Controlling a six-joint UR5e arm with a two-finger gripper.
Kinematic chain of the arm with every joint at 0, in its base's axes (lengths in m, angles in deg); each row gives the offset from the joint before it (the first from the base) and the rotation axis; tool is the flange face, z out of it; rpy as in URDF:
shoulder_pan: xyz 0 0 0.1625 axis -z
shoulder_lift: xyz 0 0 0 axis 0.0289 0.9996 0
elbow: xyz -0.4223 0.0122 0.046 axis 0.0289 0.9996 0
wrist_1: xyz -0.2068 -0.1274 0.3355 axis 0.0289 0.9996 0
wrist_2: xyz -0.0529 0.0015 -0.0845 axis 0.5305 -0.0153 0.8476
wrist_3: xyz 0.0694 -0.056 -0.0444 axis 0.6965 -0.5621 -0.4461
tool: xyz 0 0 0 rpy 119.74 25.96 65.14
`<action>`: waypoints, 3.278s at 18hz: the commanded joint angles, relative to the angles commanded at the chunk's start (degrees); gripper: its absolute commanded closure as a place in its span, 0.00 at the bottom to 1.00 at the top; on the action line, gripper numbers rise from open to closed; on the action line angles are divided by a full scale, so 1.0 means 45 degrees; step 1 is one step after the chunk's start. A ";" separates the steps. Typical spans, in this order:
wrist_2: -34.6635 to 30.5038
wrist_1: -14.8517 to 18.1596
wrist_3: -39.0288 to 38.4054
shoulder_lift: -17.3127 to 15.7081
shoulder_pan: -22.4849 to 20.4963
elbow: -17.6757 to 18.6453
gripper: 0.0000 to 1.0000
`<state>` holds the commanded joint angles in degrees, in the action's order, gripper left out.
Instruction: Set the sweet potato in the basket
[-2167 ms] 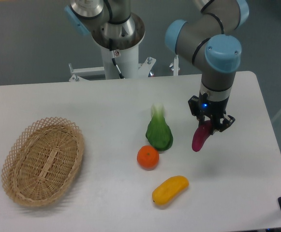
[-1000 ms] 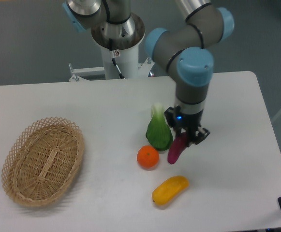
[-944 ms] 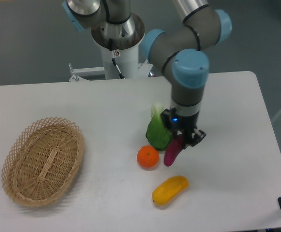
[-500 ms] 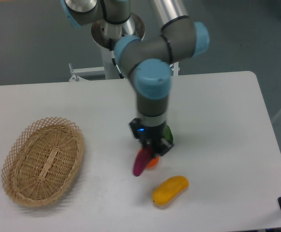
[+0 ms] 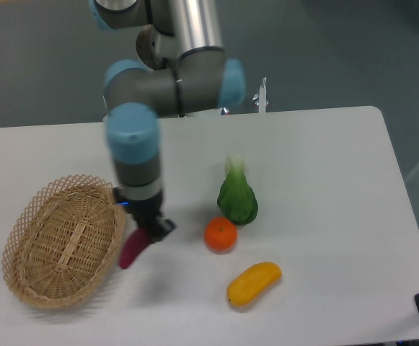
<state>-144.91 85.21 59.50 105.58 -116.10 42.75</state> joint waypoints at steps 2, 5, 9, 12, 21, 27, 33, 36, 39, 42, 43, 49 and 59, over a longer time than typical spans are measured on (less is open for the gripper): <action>0.0000 -0.0019 -0.0099 0.0079 0.0567 0.0215 0.95; 0.0039 -0.0039 -0.0118 0.0293 0.1096 0.0488 0.87; 0.0039 -0.0078 -0.0118 0.0528 0.1331 0.0568 0.74; 0.0039 -0.0098 -0.0060 0.0489 0.1370 0.0529 0.39; -0.0039 -0.0176 0.0018 0.0041 0.1273 0.0158 0.00; -0.0176 -0.0156 0.0193 -0.0720 -0.0638 0.0040 0.00; -0.0176 0.0000 0.2299 -0.1132 -0.3274 0.0371 0.00; -0.0176 0.0136 0.3744 -0.1345 -0.4582 0.0547 0.00; -0.0176 0.0293 0.5190 -0.1522 -0.5756 0.0685 0.00; -0.0176 0.0332 0.6498 -0.1601 -0.6791 0.0763 0.00; -0.0176 0.0332 0.6909 -0.1601 -0.7045 0.0763 0.00; -0.0176 0.0312 0.9118 -0.1542 -0.8550 0.0705 0.00; -0.0137 0.0234 0.9491 -0.1288 -0.8864 0.0646 0.00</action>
<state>-145.53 86.27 102.21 99.78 -155.99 45.66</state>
